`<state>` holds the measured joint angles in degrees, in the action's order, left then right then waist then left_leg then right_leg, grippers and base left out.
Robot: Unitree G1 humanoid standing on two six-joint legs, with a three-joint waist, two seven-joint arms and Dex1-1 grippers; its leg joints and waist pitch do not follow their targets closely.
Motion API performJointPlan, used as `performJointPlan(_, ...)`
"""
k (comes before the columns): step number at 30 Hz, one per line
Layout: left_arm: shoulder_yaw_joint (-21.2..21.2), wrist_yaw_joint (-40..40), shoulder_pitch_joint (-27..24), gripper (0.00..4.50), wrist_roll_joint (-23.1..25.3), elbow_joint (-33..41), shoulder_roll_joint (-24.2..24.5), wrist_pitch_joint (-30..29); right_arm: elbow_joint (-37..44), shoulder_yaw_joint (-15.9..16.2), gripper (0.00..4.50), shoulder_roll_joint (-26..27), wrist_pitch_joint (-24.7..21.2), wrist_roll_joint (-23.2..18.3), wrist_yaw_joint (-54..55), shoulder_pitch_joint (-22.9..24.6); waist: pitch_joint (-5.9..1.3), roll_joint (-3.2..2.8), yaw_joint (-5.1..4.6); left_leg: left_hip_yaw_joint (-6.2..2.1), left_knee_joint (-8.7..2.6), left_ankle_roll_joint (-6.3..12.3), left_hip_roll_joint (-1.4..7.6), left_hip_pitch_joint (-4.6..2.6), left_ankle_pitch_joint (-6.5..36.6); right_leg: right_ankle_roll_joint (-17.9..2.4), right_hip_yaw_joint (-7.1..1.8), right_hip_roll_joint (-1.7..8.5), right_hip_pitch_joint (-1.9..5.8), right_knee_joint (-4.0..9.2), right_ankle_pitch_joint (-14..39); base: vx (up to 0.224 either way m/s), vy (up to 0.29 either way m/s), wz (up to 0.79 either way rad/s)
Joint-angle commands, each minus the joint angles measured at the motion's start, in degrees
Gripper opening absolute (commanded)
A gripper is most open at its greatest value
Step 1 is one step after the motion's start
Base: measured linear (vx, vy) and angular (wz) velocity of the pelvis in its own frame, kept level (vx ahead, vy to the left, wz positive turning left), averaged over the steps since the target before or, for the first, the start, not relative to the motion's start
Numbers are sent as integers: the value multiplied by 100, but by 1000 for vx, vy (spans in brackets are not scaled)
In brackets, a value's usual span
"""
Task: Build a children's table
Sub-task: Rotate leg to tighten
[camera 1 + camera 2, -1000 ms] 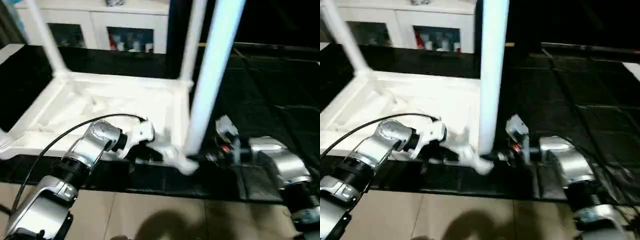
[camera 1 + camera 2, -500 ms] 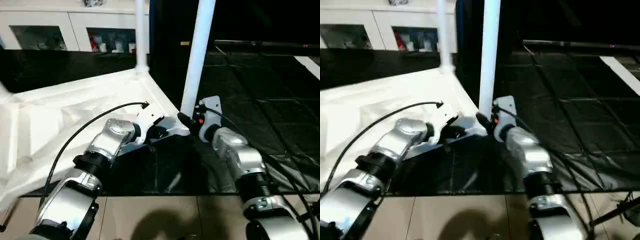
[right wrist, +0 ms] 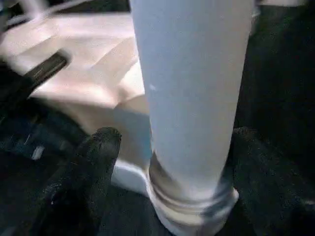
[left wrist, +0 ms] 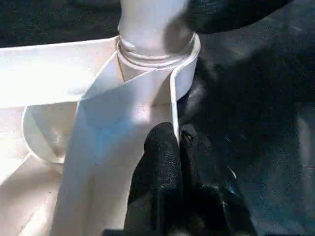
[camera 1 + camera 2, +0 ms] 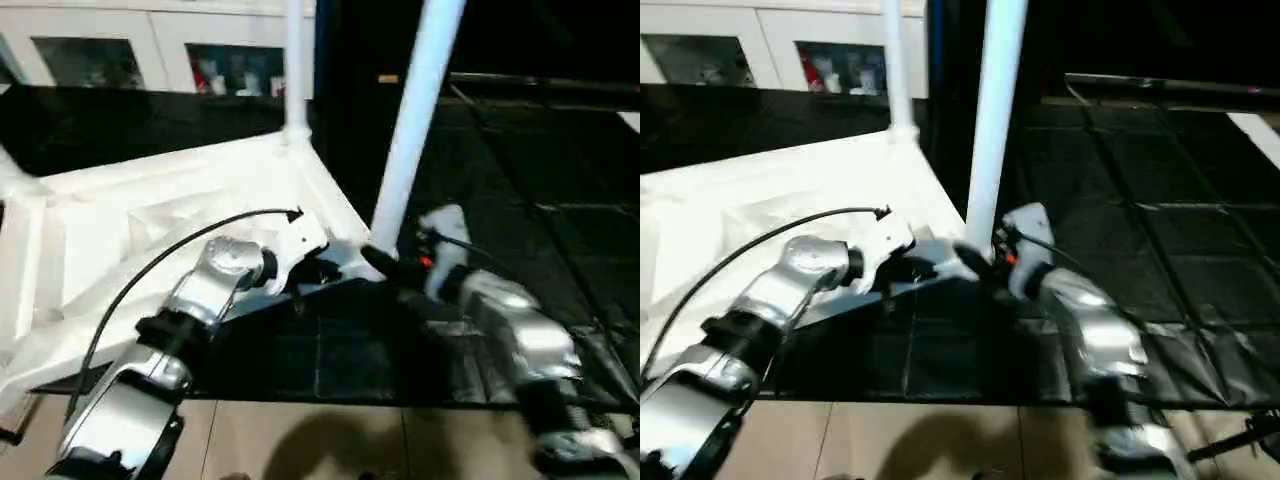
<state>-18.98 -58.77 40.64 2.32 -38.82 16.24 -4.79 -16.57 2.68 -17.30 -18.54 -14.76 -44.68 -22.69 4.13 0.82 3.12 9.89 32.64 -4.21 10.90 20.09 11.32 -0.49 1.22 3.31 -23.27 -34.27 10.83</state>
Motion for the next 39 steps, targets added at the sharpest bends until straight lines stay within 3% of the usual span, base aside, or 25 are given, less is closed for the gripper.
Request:
performJointPlan(1, -390, -585, -171, 0, 59, 83, 27, 301, 127, 403, 405, -284, 101, -70, -975, 124, -333, 7, 18, 1, -299, 546, 186, 7, 540, -1605, -211, 382, 362, 299, -209, 0, 0, 0)
performJointPlan(7, -570, -1358, -242, 0, -46, 296, 169, 475, 222, 525, 426, -913, 330, -168, -2179, 141, -317, -9, 69, 16, -309, 505, 216, -31, 743, -1703, -196, 381, 330, 314, 92, 0, 0, 0)
performJointPlan(13, -941, -2076, -258, 0, 145, 447, 432, 879, 67, 899, 426, -1396, 694, -230, -3492, -28, -333, -18, 216, 45, -290, 598, 270, -48, 695, -1802, -163, 411, 306, 268, -35, 0, 0, 0)
performJointPlan(16, -1030, -2278, -266, 0, 210, 551, 505, 1003, -35, 1060, 394, -1462, 738, -222, -3976, -128, -332, -27, 236, 65, -292, 528, 294, -56, 744, -1803, -142, 424, 297, 277, 87, 0, 0, 0)
performJointPlan(18, -1077, -2366, -271, 0, 239, 618, 567, 1071, -57, 1157, 386, -1511, 632, -254, -4272, -183, -336, 31, 251, 87, -287, 489, 299, -51, 743, -1774, -130, 418, 308, 262, 133, 0, 0, 0)
performJointPlan(19, -1091, -2380, -275, 0, 255, 640, 598, 1091, -61, 1187, 360, -1527, 617, -253, -4335, -196, -338, 27, 258, 94, -284, 490, 299, -46, 718, -1751, -132, 427, 308, 257, 139, 0, 0, 0)
performJointPlan(22, -1112, -2427, -281, 0, 259, 669, 657, 1132, -93, 1220, 341, -1544, 561, -283, -4466, -226, -338, 43, 269, 98, -281, 479, 289, -39, 669, -1680, -129, 432, 307, 259, 238, 0, 0, 0)
performJointPlan(36, -1101, -2560, -304, 0, 272, 636, 825, 1182, -222, 1286, 231, -1511, 483, -334, -4781, -301, -364, 34, 294, 101, -261, 445, 286, -38, 621, -1674, -123, 432, 304, 237, 229, 0, 0, 0)
performJointPlan(39, -1000, -2474, -306, 0, 163, 628, 720, 960, -85, 1228, 214, -1439, 277, -462, -4669, -214, -354, 24, 296, 104, -259, 405, 281, -37, 715, -1661, -127, 431, 298, 253, 347, 0, 0, 0)
